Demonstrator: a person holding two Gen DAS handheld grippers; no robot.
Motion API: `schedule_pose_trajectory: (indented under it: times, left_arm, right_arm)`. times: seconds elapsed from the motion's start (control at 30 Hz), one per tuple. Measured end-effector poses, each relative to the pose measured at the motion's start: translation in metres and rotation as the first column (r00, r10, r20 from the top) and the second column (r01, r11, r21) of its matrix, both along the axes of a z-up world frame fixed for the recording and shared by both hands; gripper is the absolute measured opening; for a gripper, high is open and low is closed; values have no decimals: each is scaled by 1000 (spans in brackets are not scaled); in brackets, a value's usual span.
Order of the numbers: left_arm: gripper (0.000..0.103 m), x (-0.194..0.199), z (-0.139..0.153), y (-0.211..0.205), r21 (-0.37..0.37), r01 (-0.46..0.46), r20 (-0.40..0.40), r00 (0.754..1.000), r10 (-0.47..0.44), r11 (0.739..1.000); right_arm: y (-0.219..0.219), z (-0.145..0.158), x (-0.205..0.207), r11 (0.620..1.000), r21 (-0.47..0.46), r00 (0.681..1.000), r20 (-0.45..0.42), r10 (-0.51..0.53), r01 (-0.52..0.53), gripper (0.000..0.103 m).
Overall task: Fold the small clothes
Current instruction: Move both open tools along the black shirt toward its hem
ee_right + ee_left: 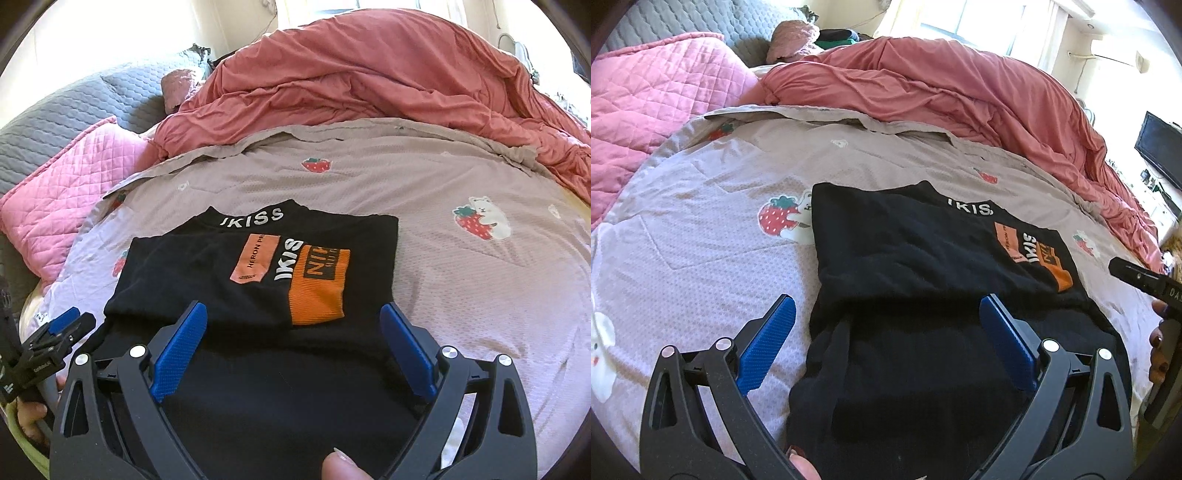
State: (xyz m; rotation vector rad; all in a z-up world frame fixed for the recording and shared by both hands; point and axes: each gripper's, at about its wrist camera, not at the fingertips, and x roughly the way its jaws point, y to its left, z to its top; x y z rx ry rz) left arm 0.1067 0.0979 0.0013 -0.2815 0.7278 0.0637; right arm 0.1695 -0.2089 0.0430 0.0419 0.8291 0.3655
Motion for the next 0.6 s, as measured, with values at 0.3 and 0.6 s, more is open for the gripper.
schedule_pose_trajectory:
  times: [0.3, 0.6]
  left_arm:
    - [93, -21, 4, -2, 6, -22, -7, 1000, 22, 1000]
    - [93, -35, 7, -10, 52, -33, -38, 999, 35, 998]
  right_arm:
    - [-12, 7, -17, 1000, -5, 1000, 9, 12, -11, 94]
    - [-20, 10, -35, 1000, -12, 1000, 3, 24, -24, 94]
